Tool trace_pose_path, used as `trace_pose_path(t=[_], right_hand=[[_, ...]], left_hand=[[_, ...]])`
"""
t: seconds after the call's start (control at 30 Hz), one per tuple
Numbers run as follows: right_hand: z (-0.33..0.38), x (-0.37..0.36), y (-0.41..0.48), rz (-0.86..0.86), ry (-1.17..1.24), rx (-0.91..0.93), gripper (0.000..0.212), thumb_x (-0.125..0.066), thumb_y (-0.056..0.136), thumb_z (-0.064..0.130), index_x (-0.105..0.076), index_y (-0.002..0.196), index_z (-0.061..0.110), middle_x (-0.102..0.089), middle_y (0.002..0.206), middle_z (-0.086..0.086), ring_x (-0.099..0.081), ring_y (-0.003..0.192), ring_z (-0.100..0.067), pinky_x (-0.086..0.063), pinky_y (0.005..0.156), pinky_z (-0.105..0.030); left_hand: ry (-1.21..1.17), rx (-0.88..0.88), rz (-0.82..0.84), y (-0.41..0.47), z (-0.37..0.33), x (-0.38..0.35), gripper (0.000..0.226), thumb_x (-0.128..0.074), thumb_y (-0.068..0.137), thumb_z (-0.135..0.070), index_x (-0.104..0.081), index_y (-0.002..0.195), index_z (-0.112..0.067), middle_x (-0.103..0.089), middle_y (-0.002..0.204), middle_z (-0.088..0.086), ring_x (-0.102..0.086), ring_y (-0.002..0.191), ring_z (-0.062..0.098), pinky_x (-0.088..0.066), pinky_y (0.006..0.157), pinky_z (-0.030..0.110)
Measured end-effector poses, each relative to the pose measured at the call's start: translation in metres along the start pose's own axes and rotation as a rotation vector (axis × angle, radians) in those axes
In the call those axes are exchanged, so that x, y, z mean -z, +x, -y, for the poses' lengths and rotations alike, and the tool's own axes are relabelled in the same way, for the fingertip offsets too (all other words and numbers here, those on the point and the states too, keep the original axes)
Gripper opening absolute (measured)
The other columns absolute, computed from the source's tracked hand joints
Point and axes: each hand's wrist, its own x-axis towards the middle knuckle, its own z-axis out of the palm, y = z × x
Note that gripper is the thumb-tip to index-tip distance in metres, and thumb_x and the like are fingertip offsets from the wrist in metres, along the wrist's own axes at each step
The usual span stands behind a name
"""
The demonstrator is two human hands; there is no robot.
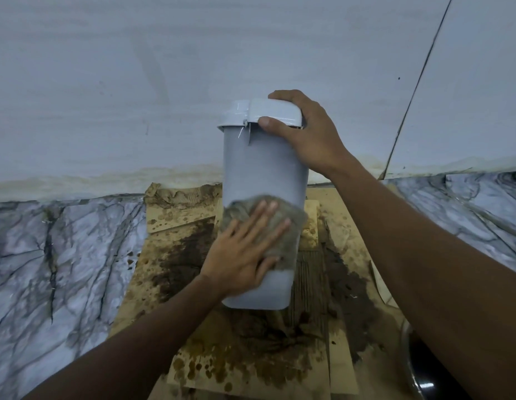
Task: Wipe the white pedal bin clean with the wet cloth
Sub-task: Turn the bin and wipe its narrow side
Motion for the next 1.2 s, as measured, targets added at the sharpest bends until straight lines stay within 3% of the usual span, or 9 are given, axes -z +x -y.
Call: trace_pose_path(t=[0.13, 0.27, 0.4, 0.47, 0.6, 0.77, 1.0, 1.1, 1.2], right_hand=[[0.0, -0.003, 0.0, -0.002, -0.022, 0.023, 0.051, -0.072, 0.08, 0.057, -0.061, 0.124, 0.033, -0.06, 0.127, 0.017, -0.051, 0.124, -0.014, -0.044, 0.105, -0.041], [-0.003, 0.0, -0.002, 0.002, -0.034, 0.029, 0.05, -0.071, 0.08, 0.058, -0.061, 0.123, 0.035, -0.061, 0.125, 0.018, -0.052, 0.122, -0.013, -0.045, 0.104, -0.04], [-0.005, 0.006, -0.004, 0.01, -0.003, 0.015, 0.048, -0.073, 0.08, 0.054, -0.062, 0.123, 0.034, -0.061, 0.126, 0.017, -0.053, 0.122, -0.012, -0.047, 0.099, -0.03], [-0.004, 0.003, -0.003, 0.004, 0.009, 0.012, 0.049, -0.074, 0.079, 0.055, -0.062, 0.122, 0.035, -0.061, 0.125, 0.018, -0.053, 0.122, -0.012, -0.048, 0.099, -0.032], [0.0, -0.004, -0.001, -0.007, -0.001, 0.024, 0.049, -0.073, 0.079, 0.056, -0.063, 0.121, 0.033, -0.062, 0.123, 0.021, -0.053, 0.121, -0.012, -0.046, 0.102, -0.034], [-0.001, -0.003, -0.002, -0.009, -0.014, 0.032, 0.049, -0.073, 0.08, 0.055, -0.062, 0.122, 0.032, -0.062, 0.124, 0.02, -0.053, 0.12, -0.012, -0.046, 0.102, -0.033], [-0.005, 0.004, -0.004, 0.001, -0.009, 0.01, 0.046, -0.072, 0.081, 0.055, -0.061, 0.121, 0.037, -0.06, 0.123, 0.02, -0.052, 0.121, -0.012, -0.047, 0.094, -0.026], [-0.005, 0.006, -0.005, -0.005, -0.004, 0.003, 0.044, -0.073, 0.083, 0.052, -0.061, 0.122, 0.036, -0.059, 0.118, 0.025, -0.051, 0.12, -0.011, -0.046, 0.095, -0.025], [-0.005, 0.005, -0.003, -0.009, 0.002, 0.001, 0.044, -0.073, 0.081, 0.054, -0.062, 0.12, 0.037, -0.06, 0.119, 0.024, -0.052, 0.12, -0.013, -0.049, 0.098, -0.034]], left_hand=[[0.039, 0.127, -0.079, 0.015, -0.009, 0.009, 0.066, -0.039, 0.103, -0.047, -0.022, 0.159, -0.016, -0.009, 0.166, 0.018, -0.005, 0.155, 0.032, -0.003, 0.126, 0.049], [0.072, -0.166, 0.032, -0.015, -0.024, -0.015, 0.067, -0.034, 0.104, -0.047, -0.017, 0.16, -0.016, -0.003, 0.166, 0.018, 0.002, 0.155, 0.031, 0.006, 0.125, 0.048], [0.064, -0.342, 0.107, -0.058, -0.016, -0.03, 0.069, -0.036, 0.103, -0.048, -0.014, 0.161, -0.019, -0.003, 0.168, 0.013, 0.003, 0.155, 0.027, -0.018, 0.119, 0.043], [0.076, -0.319, 0.096, -0.067, -0.003, -0.031, 0.066, -0.029, 0.104, -0.048, -0.011, 0.161, -0.02, 0.002, 0.169, 0.012, 0.005, 0.155, 0.026, -0.023, 0.112, 0.04], [0.003, -0.082, -0.061, -0.037, 0.02, -0.016, 0.067, -0.029, 0.103, -0.048, -0.011, 0.161, -0.018, 0.006, 0.168, 0.014, 0.003, 0.156, 0.028, 0.005, 0.125, 0.044], [-0.27, 0.28, -0.279, -0.001, 0.02, 0.003, 0.073, -0.049, 0.1, -0.038, -0.016, 0.157, -0.007, 0.01, 0.166, 0.015, 0.006, 0.154, 0.037, -0.006, 0.126, 0.048], [-0.039, 0.025, 0.006, -0.078, -0.016, -0.041, 0.07, -0.03, 0.103, -0.049, -0.007, 0.161, -0.017, 0.009, 0.167, 0.019, 0.005, 0.154, 0.036, 0.005, 0.125, 0.047], [0.0, -0.106, 0.021, -0.083, -0.012, -0.041, 0.067, -0.028, 0.104, -0.048, -0.012, 0.161, -0.018, 0.005, 0.168, 0.014, 0.001, 0.155, 0.031, 0.003, 0.126, 0.044], [-0.002, -0.06, -0.02, -0.05, -0.003, -0.026, 0.071, -0.034, 0.101, -0.051, -0.015, 0.16, -0.019, 0.007, 0.168, 0.012, 0.001, 0.156, 0.029, 0.004, 0.126, 0.043]])
